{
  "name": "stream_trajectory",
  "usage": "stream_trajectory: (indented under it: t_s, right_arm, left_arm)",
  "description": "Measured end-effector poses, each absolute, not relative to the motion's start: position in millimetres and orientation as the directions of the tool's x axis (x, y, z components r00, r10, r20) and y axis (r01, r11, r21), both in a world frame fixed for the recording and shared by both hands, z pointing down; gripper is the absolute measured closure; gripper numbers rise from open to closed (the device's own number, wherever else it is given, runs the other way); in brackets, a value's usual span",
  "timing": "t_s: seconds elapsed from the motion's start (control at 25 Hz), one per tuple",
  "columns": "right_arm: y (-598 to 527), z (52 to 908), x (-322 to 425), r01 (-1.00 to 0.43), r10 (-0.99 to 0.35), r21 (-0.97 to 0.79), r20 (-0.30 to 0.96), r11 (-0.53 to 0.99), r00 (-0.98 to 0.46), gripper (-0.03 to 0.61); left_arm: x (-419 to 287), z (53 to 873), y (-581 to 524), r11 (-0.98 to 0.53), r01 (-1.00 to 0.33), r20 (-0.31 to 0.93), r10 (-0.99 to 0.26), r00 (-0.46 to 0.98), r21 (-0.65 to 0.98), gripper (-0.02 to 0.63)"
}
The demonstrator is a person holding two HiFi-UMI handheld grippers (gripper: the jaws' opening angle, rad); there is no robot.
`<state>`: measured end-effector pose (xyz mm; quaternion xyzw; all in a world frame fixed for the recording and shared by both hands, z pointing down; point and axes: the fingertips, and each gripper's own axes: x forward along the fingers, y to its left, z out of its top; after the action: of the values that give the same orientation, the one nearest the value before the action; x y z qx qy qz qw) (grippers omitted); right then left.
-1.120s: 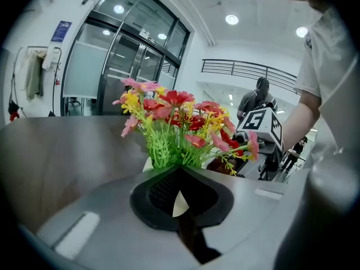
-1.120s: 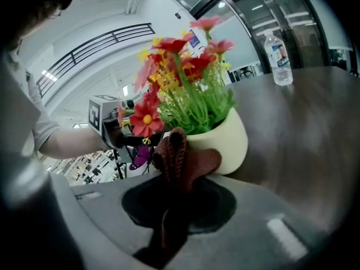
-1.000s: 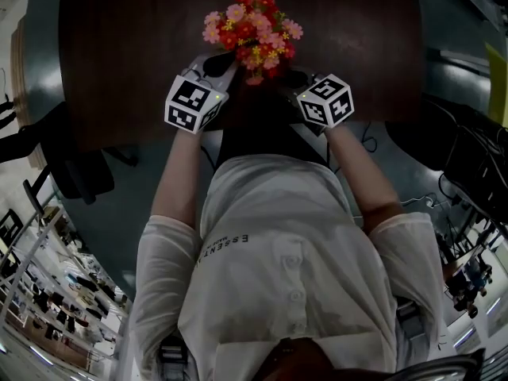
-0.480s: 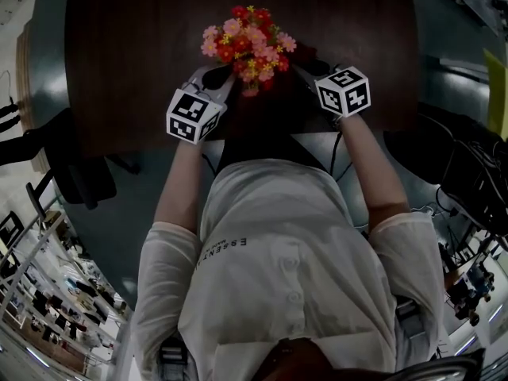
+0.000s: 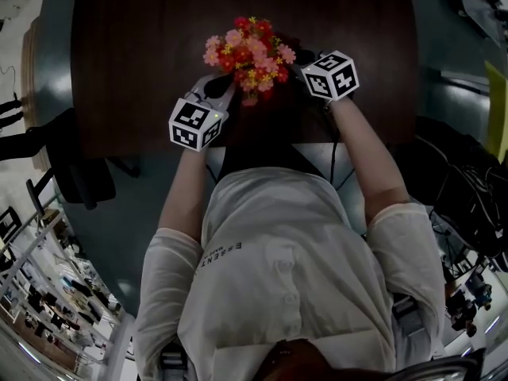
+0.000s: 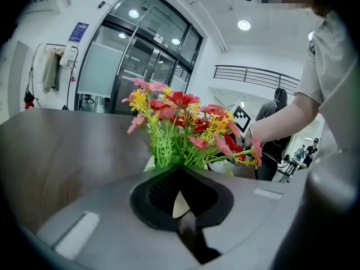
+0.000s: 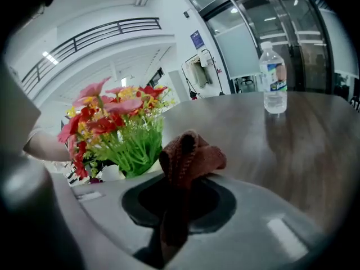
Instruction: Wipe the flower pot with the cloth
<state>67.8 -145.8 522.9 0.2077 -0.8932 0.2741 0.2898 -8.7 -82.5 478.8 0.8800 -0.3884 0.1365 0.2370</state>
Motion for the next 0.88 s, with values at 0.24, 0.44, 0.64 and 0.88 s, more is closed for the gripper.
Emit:
stream_trajectory:
  t_s: [0.24,0.44,0.64,0.88]
  right_arm:
    - [-113,522,74,-0.508,-0.177,-0.369,0.648,0.778,-0.741,0.526]
    - [-78,527,76,-0.471,-0.127,-0.368,0.665,0.802,-0.736,0.526]
    - [-43,535,70,-0.386,-0.029,-0.426,0.640,0.818,-0.767,0.528]
    - [-77,520,88,-0.455,-0.110,-0.395,0.647,0.798,-0.755,0.526]
  left_arm:
    - [-10,479,-85,-0.551,-0.772,0.419,-0.649,0.635,0.318,0.604]
    - [-10,483,-87,-0.538,-0.776,0.412,-0.658,0.630,0.329,0.604]
    - [-9,491,-85,-0.521,-0.776,0.405,-0.662,0.631,0.356,0.604]
    - [-18,479,-87,-0.508,-0.769,0.359,-0.685,0.633,0.387,0.603]
